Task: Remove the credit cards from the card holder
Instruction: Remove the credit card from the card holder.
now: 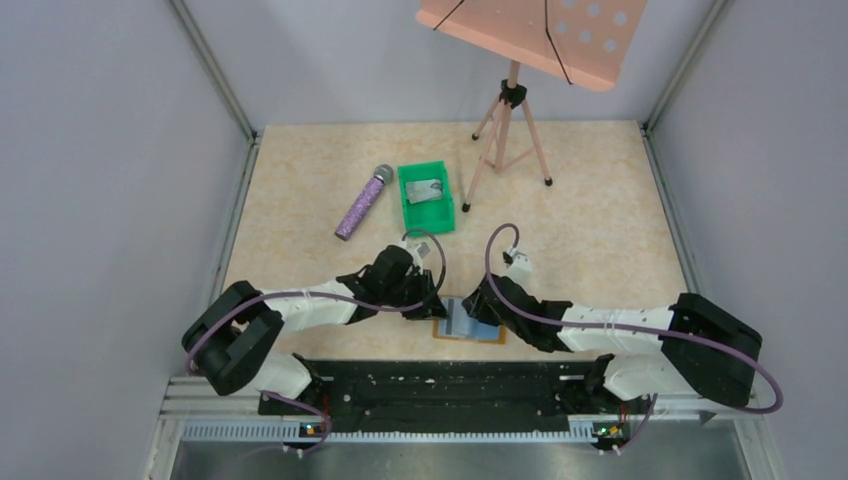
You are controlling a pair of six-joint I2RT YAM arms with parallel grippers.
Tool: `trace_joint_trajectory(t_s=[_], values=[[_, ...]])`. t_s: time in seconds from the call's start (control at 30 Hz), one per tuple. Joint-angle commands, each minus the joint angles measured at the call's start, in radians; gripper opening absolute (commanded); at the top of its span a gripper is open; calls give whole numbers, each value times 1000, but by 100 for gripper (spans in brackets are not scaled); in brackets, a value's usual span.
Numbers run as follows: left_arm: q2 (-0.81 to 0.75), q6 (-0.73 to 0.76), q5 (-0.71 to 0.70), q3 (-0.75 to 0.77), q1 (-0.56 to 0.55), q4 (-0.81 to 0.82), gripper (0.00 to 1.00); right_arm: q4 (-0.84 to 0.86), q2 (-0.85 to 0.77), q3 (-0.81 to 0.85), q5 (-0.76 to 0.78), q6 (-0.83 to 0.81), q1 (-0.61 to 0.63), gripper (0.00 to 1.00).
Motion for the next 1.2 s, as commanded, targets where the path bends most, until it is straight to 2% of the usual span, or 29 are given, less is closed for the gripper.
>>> trace_joint_trajectory(t_s=[0.0,0.23,0.33,0.63,0.97,1.17], values=[[22,24,-86,51,-24,-53,25,63,-44,-14,-17,-5,-7,31],[19,39,-225,65,-26,-163,22,92,-62,-50,-55,-72,-22,32],[24,42,-248,62,-26,-174,21,54,-70,-46,-53,-101,-26,35],[15,16,-212,34,-28,-136,20,-234,-120,33,8,-140,-26,42],[-8,-61,-134,-14,-51,-46,20,-428,-145,113,83,-155,-41,42],[-13,-101,-117,-36,-72,15,20,-474,-169,152,76,-175,-55,42]])
